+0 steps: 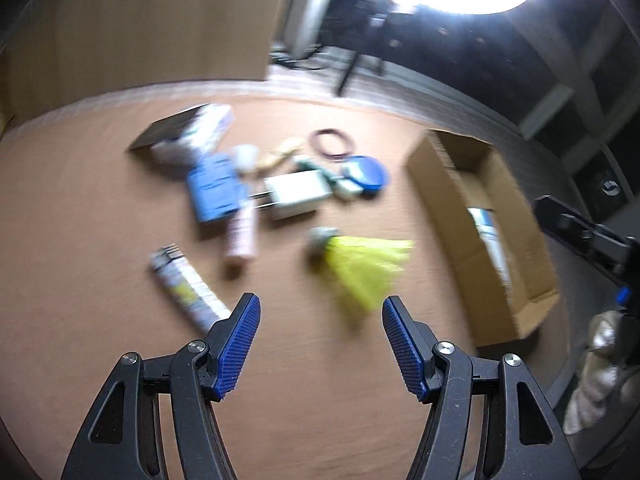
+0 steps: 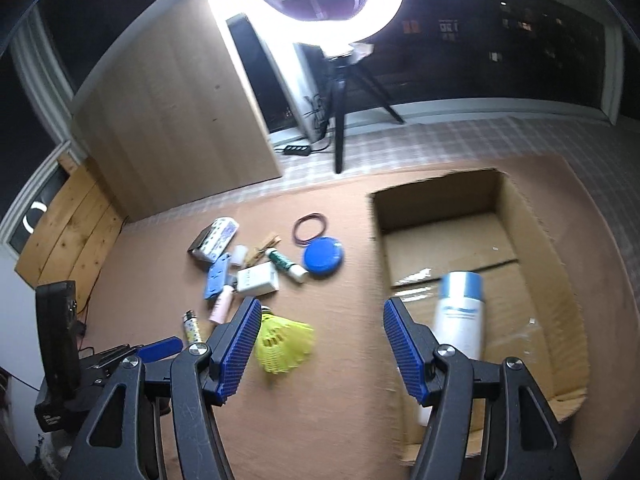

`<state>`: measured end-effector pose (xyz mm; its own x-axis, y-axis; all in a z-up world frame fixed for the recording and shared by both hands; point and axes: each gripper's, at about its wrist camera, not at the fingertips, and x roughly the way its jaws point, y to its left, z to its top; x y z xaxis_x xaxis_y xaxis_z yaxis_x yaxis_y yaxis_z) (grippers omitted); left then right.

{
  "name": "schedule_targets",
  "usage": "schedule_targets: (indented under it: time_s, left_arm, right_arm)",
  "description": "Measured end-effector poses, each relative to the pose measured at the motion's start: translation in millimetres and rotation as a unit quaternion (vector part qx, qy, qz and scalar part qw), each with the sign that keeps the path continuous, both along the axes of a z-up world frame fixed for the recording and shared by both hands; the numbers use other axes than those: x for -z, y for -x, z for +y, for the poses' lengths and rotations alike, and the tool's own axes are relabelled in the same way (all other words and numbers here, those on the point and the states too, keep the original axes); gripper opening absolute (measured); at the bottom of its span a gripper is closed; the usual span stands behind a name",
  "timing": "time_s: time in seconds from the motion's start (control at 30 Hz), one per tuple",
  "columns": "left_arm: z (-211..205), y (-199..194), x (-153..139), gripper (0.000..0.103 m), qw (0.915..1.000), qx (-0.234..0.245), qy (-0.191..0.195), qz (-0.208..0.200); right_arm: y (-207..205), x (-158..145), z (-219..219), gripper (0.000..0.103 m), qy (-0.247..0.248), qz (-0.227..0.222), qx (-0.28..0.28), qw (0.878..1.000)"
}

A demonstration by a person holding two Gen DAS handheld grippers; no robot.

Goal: Organize objects
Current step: 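Grasp the patterned lighter with the left tool while the right tool grasps the pink bottle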

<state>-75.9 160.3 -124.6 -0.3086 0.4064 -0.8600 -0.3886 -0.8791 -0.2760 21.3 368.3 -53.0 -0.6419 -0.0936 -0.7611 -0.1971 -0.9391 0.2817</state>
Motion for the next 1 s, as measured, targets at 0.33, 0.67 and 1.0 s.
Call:
schedule_targets:
  time_s: [0.33, 0.67, 1.0]
  left_arm:
    - [-55, 18, 28, 0.067, 0.9981, -0.054, 0.019, -0.022]
    - [-50, 36, 49, 0.066, 0.9969, -0.062, 0.032, -0.037]
    - [-43, 46, 59, 0.053, 0.9963, -0.062, 0.046, -0.037]
  right_arm:
    - [48, 21, -61, 0.06, 0.044, -0.042, -0.06, 0.996]
    - [103, 65, -94, 0.059, 0.095, -0.12, -0.082, 0.985]
    - [139, 102, -114, 0.037, 0.1, -0.172, -0.088, 0.976]
